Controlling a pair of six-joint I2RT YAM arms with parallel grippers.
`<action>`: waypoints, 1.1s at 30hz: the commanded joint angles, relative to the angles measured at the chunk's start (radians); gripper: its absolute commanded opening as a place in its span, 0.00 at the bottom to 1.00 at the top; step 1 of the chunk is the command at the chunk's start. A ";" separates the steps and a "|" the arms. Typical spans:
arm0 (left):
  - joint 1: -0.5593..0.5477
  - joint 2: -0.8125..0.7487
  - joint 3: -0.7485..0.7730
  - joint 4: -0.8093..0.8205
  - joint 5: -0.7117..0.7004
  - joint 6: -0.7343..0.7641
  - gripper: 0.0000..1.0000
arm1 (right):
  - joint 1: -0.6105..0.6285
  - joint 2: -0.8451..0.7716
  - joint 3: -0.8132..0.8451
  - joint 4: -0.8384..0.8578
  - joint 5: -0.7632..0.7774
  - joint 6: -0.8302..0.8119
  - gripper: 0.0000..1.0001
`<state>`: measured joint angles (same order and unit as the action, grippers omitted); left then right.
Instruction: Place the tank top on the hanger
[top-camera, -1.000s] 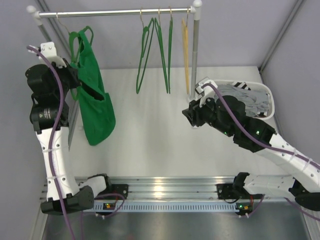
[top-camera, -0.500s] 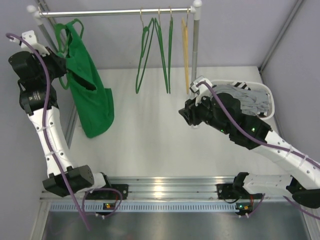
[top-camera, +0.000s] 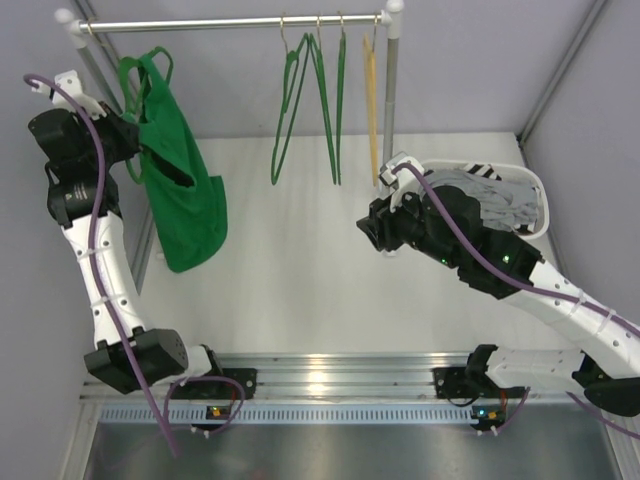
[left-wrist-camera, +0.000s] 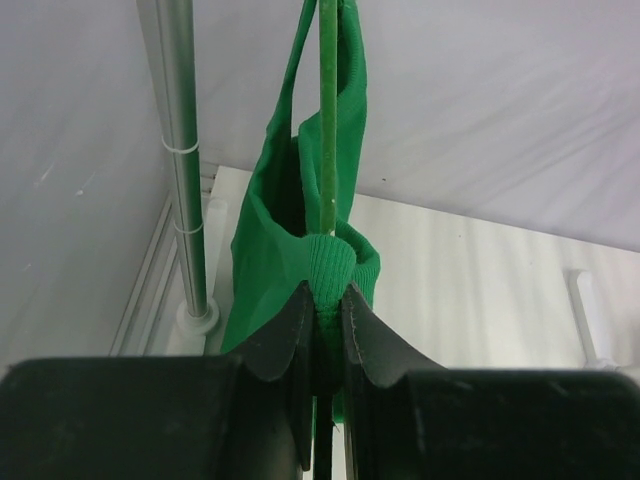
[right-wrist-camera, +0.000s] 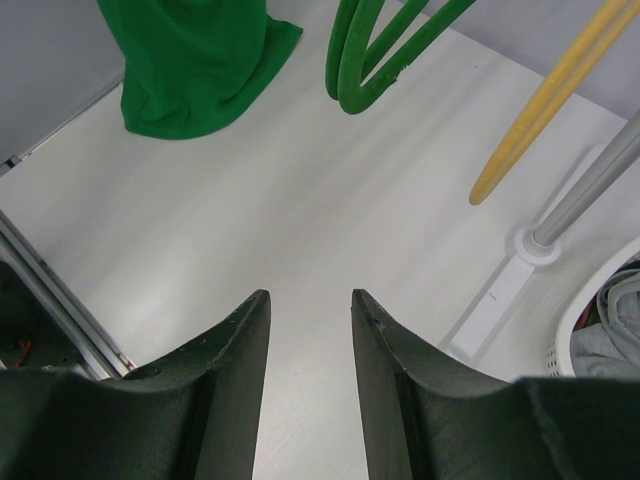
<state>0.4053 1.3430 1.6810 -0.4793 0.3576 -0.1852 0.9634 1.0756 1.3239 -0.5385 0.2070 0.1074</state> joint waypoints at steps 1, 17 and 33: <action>0.006 -0.061 -0.006 0.117 -0.002 -0.016 0.08 | -0.009 0.000 0.020 0.052 -0.012 -0.002 0.39; 0.006 -0.085 0.126 0.019 -0.051 -0.032 0.58 | -0.009 -0.011 0.021 0.038 -0.023 0.020 0.54; -0.465 -0.315 -0.178 -0.012 -0.146 -0.157 0.61 | -0.009 -0.097 -0.069 0.043 0.068 0.058 0.85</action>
<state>0.0013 1.1065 1.6062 -0.4892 0.3168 -0.3317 0.9611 1.0241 1.2686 -0.5354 0.2359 0.1455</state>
